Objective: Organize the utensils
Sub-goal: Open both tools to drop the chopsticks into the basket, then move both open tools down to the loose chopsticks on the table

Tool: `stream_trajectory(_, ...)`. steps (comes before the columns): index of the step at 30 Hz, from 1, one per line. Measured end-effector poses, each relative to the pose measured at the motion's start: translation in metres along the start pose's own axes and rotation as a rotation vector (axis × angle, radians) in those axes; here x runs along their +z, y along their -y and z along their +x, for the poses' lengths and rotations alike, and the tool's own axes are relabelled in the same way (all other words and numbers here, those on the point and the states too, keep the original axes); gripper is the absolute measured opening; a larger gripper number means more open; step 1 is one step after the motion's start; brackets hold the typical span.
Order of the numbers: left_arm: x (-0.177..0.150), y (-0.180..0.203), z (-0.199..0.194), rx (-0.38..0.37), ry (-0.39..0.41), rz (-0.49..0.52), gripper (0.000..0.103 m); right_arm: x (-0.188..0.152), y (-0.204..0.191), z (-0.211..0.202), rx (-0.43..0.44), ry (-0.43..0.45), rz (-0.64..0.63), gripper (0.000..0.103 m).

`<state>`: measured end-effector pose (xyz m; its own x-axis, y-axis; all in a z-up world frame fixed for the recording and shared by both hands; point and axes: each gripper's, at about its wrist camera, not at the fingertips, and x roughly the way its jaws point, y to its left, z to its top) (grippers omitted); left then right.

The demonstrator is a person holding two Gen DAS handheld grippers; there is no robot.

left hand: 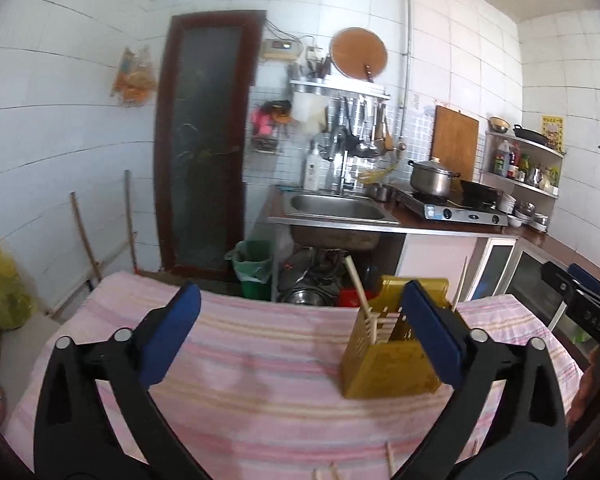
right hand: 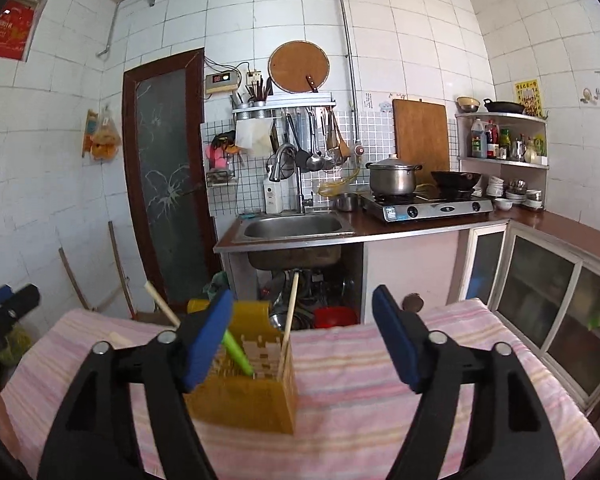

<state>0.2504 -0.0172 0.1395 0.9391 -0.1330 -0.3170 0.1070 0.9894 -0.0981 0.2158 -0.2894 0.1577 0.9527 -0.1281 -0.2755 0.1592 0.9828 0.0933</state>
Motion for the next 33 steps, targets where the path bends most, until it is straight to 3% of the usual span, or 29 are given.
stream_trajectory(6,-0.032,-0.013,-0.034,-0.011,-0.077,-0.002,0.098,-0.031,-0.004,-0.033,-0.014,-0.059,-0.017,0.083)
stream_trajectory(10,-0.059,-0.017,-0.036,0.025,-0.112,0.014,0.098,-0.058,-0.006,-0.039,-0.038,-0.11,-0.031,0.087)
stream_trajectory(18,-0.115,-0.028,-0.003,0.069,-0.272,0.059,0.098,-0.11,0.007,-0.022,-0.064,-0.246,0.022,0.088)
stream_trajectory(23,-0.145,-0.033,0.013,0.099,-0.326,0.058,0.098,-0.136,0.01,-0.003,-0.108,-0.336,0.023,0.088)
stream_trajectory(33,-0.171,-0.019,0.04,0.103,-0.421,0.092,0.098,-0.173,0.021,0.025,-0.195,-0.486,0.065,0.088)
